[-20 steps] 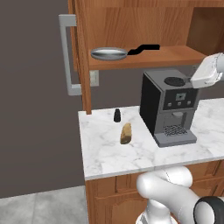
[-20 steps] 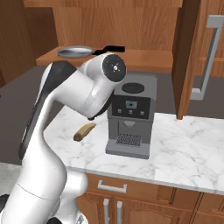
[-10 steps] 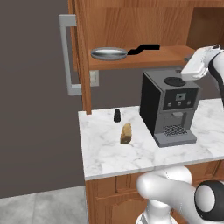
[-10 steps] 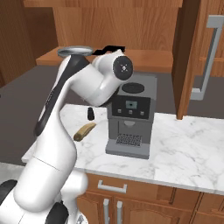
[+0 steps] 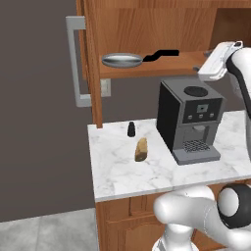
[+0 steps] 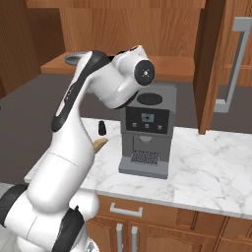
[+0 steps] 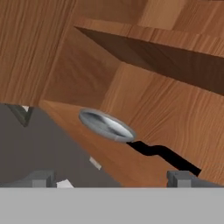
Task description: Pick the pan from the cabinet and place it on the stove. Then turn on the stove burner for the pan.
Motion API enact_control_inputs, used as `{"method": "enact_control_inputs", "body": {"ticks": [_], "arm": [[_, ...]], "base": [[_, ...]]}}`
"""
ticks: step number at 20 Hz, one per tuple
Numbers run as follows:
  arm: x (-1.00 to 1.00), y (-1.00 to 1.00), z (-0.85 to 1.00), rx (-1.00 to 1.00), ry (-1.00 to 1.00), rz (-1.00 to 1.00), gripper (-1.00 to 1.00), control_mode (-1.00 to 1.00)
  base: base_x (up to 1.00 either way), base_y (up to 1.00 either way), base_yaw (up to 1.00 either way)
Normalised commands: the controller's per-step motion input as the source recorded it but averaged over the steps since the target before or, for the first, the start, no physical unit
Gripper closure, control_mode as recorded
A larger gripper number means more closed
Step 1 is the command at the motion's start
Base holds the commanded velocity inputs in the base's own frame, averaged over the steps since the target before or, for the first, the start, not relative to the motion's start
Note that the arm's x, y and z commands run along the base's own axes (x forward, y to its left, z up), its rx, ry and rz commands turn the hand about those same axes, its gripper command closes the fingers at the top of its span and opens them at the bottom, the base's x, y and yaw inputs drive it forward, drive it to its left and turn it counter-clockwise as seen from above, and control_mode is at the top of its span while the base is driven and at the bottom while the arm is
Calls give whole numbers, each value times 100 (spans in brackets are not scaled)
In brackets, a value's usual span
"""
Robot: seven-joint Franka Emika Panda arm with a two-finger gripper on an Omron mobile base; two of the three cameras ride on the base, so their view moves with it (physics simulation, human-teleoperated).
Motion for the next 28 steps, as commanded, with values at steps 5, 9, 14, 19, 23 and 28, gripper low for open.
{"method": "enact_control_inputs", "body": {"ticks": [5, 9, 14, 19, 23, 28], "arm": [[48, -1, 0, -2, -12, 0, -100, -100], [48, -1, 0, -4, -1, 0, -100, -100], [46, -3, 0, -6, 0, 0, -100, -100], [34, -8, -5, -6, 0, 0, -100, -100], [30, -5, -24, -1, -2, 0, -100, -100], [34, 0, -18, -4, -1, 0, -100, -100]], "base": [[0, 0, 0], [0, 0, 0], [0, 0, 0], [0, 0, 0], [0, 0, 0], [0, 0, 0]]}}
